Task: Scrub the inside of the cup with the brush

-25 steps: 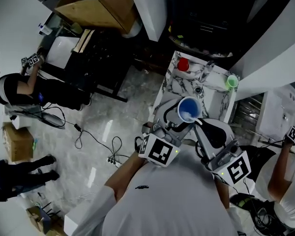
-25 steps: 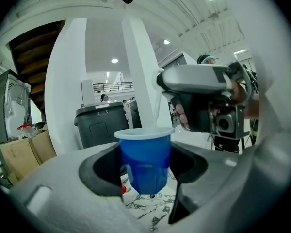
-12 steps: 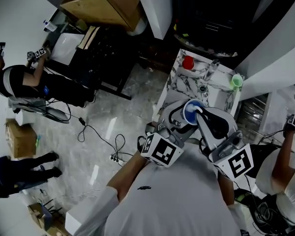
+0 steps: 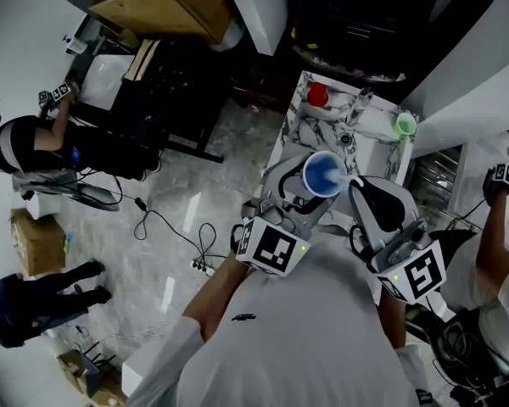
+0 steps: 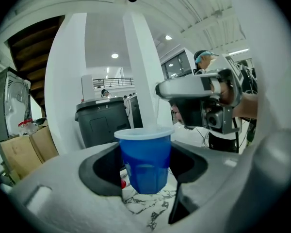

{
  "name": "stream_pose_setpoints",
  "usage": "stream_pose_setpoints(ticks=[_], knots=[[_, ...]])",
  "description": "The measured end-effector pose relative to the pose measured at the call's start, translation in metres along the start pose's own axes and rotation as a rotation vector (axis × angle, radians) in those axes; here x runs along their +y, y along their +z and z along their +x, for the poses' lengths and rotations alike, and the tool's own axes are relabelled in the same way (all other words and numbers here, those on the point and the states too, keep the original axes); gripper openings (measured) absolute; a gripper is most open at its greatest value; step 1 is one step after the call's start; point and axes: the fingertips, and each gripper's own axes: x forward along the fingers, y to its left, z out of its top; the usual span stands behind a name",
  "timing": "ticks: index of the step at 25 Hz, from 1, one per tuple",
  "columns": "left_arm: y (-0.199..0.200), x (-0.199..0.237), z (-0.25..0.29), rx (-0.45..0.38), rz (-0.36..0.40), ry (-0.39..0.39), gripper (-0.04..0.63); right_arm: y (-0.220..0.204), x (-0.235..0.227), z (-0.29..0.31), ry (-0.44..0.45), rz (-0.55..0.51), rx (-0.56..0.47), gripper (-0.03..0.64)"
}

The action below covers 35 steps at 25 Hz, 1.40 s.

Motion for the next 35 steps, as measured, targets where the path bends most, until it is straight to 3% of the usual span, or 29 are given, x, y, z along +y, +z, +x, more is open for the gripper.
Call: stream_pose_setpoints(ticks=[12,23,28,35], knots=[[0.004,0.006,0.004,0.016,-0.002,0.018,0.285,-0.015,0.018,0.016,0.109,0.047,0.098,0.023],[0.008,0.002,0.006,0.014,0.034,0.008,0.285,-0.018,0.009,0.017,0.082,0.017,0.096,0.029],[0.009,-0.002,0.006,0.007,0.051,0.000,0.285,-0.018,0.010,0.019,0.090,0.066,0.074,0.057],[0.009,0.001,0.006,0.001,0.063,-0.001,0.285,-0.011,-0.001,0.027,0.057,0.081,0.033,0.034]])
